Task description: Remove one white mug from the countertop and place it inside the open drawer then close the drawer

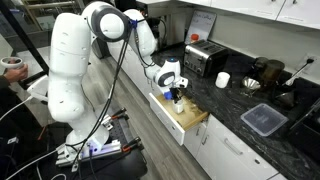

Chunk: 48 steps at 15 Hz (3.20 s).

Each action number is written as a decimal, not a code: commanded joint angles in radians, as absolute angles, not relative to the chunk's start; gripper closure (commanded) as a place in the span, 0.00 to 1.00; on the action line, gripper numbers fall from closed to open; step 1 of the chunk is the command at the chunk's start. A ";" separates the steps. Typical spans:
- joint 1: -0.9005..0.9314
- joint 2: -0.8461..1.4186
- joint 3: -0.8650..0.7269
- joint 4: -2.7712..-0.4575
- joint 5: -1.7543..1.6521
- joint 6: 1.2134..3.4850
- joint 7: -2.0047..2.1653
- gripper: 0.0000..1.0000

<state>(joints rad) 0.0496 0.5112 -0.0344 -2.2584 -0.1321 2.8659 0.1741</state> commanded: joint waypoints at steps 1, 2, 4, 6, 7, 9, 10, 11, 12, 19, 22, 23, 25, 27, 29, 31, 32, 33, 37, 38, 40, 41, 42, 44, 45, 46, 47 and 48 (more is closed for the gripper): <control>0.059 0.539 -0.042 -2.223 -0.103 2.867 0.143 0.98; 0.058 0.543 -0.040 -2.220 -0.100 2.865 0.143 0.98; 0.060 0.550 -0.042 -2.215 -0.098 2.867 0.145 0.97; 0.060 0.547 -0.040 -2.213 -0.096 2.865 0.144 0.64; 0.059 0.546 -0.038 -2.214 -0.094 2.868 0.143 0.67; 0.063 0.541 -0.039 -2.215 -0.093 2.863 0.144 0.61; 0.064 0.535 -0.037 -2.215 -0.093 2.858 0.142 0.54; 0.064 0.526 -0.035 -2.217 -0.093 2.851 0.138 0.48; 0.067 0.520 -0.036 -2.218 -0.096 2.848 0.137 0.40; 0.081 0.420 -0.026 -2.244 -0.094 2.748 0.137 0.00; 0.089 0.339 -0.017 -2.249 -0.096 2.623 0.142 0.00; 0.090 0.313 -0.012 -2.247 -0.095 2.576 0.143 0.00; 0.091 0.247 0.002 -2.247 -0.092 2.484 0.144 0.00; 0.092 0.187 0.013 -2.244 -0.092 2.397 0.149 0.00; 0.092 0.131 0.018 -2.246 -0.099 2.322 0.161 0.00; 0.085 0.079 0.022 -2.261 -0.093 2.248 0.165 0.00; 0.082 0.057 0.022 -2.268 -0.090 2.213 0.165 0.00; 0.077 0.034 0.021 -2.276 -0.078 2.177 0.162 0.00; 0.063 -0.048 0.015 -2.317 -0.050 2.059 0.160 0.00; 0.059 -0.066 0.014 -2.327 -0.045 2.038 0.160 0.00; 0.051 -0.097 0.010 -2.358 -0.038 2.014 0.153 0.00; 0.045 -0.111 0.008 -2.374 -0.036 2.003 0.151 0.00; 0.040 -0.121 0.005 -2.397 -0.034 2.005 0.149 0.00; 0.029 -0.132 -0.001 -2.437 -0.033 2.009 0.146 0.00; 0.024 -0.137 -0.004 -2.457 -0.034 2.015 0.142 0.00; 0.019 -0.137 -0.007 -2.474 -0.031 2.018 0.138 0.00; 0.015 -0.135 -0.010 -2.489 -0.033 2.020 0.136 0.00; 0.011 -0.132 -0.014 -2.503 -0.032 2.025 0.129 0.00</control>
